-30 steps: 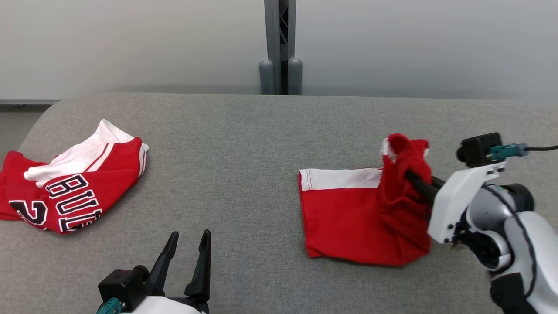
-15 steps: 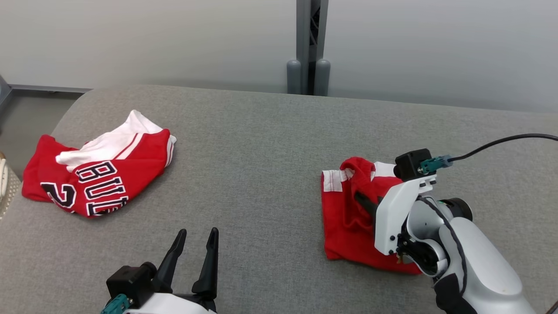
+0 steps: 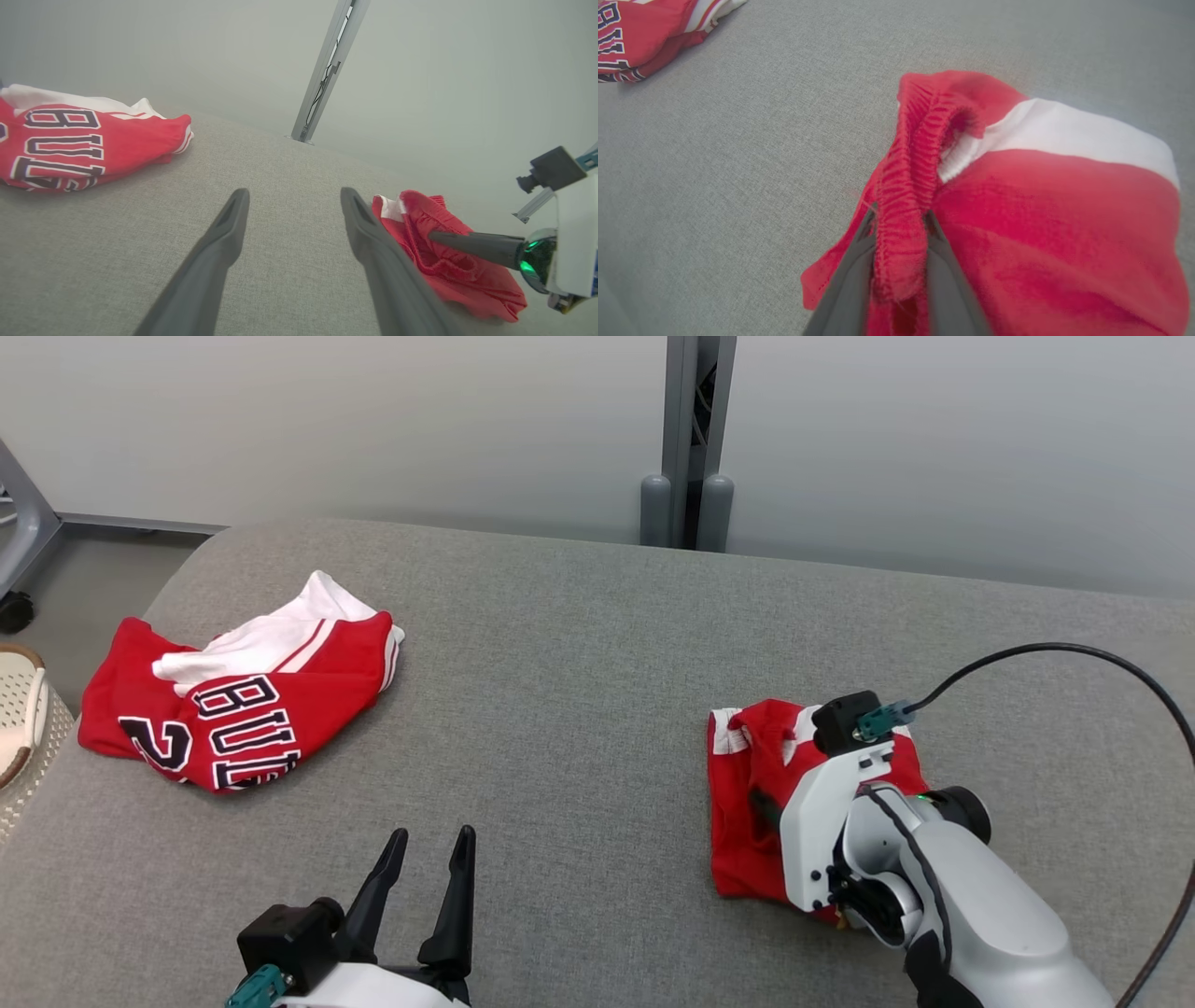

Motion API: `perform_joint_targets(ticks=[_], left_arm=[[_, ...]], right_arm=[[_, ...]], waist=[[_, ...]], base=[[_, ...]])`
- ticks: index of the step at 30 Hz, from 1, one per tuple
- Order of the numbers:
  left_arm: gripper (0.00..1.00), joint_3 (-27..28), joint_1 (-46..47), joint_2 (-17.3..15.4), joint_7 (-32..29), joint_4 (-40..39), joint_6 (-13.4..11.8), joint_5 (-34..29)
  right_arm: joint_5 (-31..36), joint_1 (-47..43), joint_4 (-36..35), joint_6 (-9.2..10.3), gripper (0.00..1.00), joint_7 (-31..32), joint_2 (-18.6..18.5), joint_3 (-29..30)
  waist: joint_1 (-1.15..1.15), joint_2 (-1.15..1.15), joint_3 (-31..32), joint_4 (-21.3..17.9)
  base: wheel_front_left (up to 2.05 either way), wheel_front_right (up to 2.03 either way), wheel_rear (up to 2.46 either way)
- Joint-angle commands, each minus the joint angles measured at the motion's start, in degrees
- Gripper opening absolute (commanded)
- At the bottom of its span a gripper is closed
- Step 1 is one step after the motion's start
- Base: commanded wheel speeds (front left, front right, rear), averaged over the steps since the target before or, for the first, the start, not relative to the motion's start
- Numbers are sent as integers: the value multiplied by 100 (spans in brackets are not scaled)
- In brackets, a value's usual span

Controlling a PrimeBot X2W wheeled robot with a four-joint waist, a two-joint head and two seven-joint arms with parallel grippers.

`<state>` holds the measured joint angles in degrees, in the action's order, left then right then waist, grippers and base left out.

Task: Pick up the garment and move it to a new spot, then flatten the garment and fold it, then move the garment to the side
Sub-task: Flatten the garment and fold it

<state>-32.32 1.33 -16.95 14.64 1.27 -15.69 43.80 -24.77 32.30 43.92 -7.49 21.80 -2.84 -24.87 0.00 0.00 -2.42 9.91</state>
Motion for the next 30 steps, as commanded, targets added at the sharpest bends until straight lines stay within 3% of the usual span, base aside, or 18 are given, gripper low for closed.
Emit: perform_joint_targets(ticks=[1,16,24,30], left_arm=[[100,9,14,1,13,18,25,-32],[100,40,-184,-103,19,25,-6,11],[100,12,-271,-165,-15,-75,-96,-56],[100,-48,-240,-199,-44,-145,-149,-124]], right_arm=[[-132,99,74,-1,100,-99,-21,-187],[-857,355,-261,-1,100,-621,-24,-994],[-583,596,-19,-1,100,-909,-62,-377],[-371,442,170,-1,100,-813,-523,170]], waist=[[0,0,27,-10],[0,0,293,-383],[0,0,366,-720],[0,0,333,-820]], base=[[0,0,0],[0,0,0],[0,0,0],[0,0,0]])
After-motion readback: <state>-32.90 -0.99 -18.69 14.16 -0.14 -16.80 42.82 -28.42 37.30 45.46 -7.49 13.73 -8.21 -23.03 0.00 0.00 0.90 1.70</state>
